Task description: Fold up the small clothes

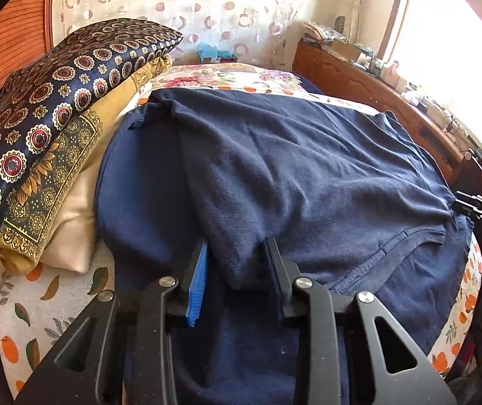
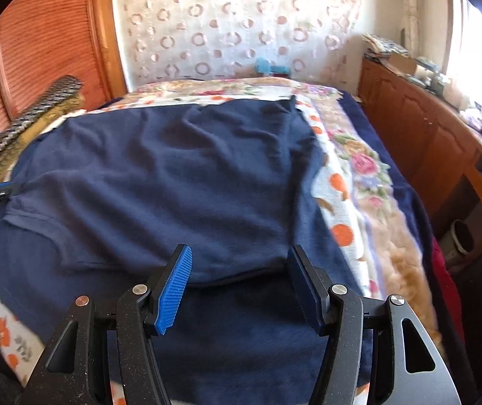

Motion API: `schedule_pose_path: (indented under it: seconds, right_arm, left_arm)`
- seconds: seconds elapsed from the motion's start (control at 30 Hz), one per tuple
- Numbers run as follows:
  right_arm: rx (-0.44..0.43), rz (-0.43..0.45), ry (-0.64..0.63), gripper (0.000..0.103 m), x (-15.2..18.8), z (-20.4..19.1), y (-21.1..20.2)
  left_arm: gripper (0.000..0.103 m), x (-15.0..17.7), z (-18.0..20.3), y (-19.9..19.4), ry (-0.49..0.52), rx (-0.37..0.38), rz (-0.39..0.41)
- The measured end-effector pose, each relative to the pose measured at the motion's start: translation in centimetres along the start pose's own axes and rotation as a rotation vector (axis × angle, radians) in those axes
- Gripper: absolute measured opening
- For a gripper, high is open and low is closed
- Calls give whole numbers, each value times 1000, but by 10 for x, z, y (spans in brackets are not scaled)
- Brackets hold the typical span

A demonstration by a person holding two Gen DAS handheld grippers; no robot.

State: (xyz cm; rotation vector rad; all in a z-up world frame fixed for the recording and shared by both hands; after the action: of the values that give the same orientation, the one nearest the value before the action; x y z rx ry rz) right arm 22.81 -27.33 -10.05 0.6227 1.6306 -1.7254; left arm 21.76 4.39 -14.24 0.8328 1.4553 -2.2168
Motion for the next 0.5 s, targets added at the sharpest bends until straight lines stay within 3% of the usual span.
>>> schedule_pose_path:
  seconds: [0.37,0.43,0.5]
  right_arm:
    - [0,-54,32,61,0,12,12]
    - [8,-60,34,56,-3,13,18]
    - [1,-55,21,43,-6,10,21]
  left_arm:
    - [33,1,-1,-2,-14,15,6]
    - [14,1,0,-3,-11,20,9]
    - [9,0,3,-8,-11,25,30]
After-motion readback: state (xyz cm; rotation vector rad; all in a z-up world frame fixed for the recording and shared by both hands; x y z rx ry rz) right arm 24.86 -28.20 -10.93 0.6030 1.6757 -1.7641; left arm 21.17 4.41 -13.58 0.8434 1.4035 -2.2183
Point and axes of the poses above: each gripper's, at about its wrist camera, not at the fingertips, and y roughly the way its jaws point, z to its right, x to its underside, the point moved 6 cm from there along y, roughly the way its jaws point, and after that the axes turned 10 degrees about x, right-handed, at the moved point
